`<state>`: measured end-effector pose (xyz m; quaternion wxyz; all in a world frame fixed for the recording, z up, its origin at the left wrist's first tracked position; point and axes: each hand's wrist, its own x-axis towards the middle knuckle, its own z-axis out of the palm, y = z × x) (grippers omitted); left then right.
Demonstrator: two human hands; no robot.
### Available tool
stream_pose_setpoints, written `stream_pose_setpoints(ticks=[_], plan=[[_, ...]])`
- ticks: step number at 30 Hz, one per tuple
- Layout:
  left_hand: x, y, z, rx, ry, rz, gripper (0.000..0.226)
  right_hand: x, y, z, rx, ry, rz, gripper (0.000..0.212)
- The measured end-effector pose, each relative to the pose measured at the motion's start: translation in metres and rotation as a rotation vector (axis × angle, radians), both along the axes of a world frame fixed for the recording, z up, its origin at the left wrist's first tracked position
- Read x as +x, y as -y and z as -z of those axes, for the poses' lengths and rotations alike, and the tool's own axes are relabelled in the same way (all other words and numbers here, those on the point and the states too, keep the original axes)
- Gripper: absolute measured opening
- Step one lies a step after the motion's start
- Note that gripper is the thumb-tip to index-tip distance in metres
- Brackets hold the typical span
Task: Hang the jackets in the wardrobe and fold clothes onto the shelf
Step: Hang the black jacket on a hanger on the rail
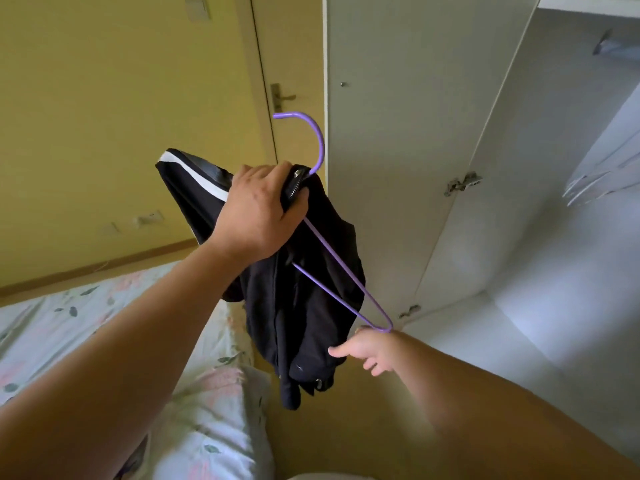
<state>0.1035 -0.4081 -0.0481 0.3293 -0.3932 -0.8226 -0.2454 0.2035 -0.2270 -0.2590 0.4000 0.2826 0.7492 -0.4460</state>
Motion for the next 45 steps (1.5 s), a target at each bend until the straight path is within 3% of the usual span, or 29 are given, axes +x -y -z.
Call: stream_pose_setpoints(ticks=[2, 6, 12, 14, 18, 20, 22, 24, 27, 30, 35, 38, 40, 42, 44, 45], plan=[[-0.001, 0.008, -0.003, 0.018, 0.011, -0.030, 0.024, -0.001, 0.009, 0.004, -0.039, -0.016, 0.029, 0.094], [-0.006, 0.019, -0.003, 0.069, 0.052, -0.096, 0.027, -0.015, 0.019, -0.005, -0.112, -0.152, 0.247, 0.056], [-0.016, 0.034, 0.009, 0.112, 0.167, -0.267, 0.033, -0.061, -0.025, -0.068, 0.035, -0.525, 0.434, 0.010], [-0.021, 0.038, 0.017, 0.107, 0.205, -0.334, 0.031, -0.069, -0.039, -0.096, 0.155, -0.617, 0.398, 0.012], [-0.032, 0.051, 0.037, 0.013, 0.254, -0.421, 0.029, -0.076, -0.058, -0.141, 0.564, -0.824, 0.068, 0.031], [-0.031, 0.048, 0.046, -0.080, 0.307, -0.448, 0.034, -0.078, -0.062, -0.165, 0.617, -0.887, 0.041, 0.030], [-0.027, 0.040, 0.054, -0.171, 0.350, -0.473, 0.041, -0.078, -0.063, -0.187, 0.575, -0.932, 0.069, 0.017], [-0.024, 0.030, 0.058, -0.181, 0.388, -0.483, 0.047, -0.076, -0.063, -0.203, 0.512, -0.978, 0.109, 0.022], [-0.020, 0.011, 0.057, -0.077, 0.516, -0.477, 0.052, -0.067, -0.057, -0.214, 0.498, -1.024, 0.101, 0.027], [-0.014, -0.011, 0.051, 0.013, 0.650, -0.448, 0.051, -0.055, -0.044, -0.215, 0.488, -1.114, 0.017, 0.016], [-0.006, -0.044, 0.046, 0.043, 0.700, -0.336, 0.048, -0.027, -0.038, -0.198, 0.296, -1.118, -0.053, 0.020], [0.002, -0.067, 0.046, -0.018, 0.753, -0.256, 0.053, -0.016, -0.033, -0.195, 0.227, -1.229, 0.097, 0.023], [0.007, -0.082, 0.048, 0.053, 0.960, -0.130, 0.060, -0.014, -0.034, -0.197, 0.114, -1.234, 0.269, 0.023], [0.011, -0.092, 0.047, 0.243, 1.281, -0.001, 0.078, -0.007, -0.041, -0.194, 0.046, -1.136, 0.342, 0.016], [0.012, -0.102, 0.048, 0.353, 1.479, 0.089, 0.090, 0.005, -0.052, -0.185, 0.082, -1.006, 0.254, 0.010], [0.014, -0.107, 0.050, 0.375, 1.505, 0.134, 0.082, 0.012, -0.056, -0.181, 0.103, -0.951, 0.176, 0.003]])
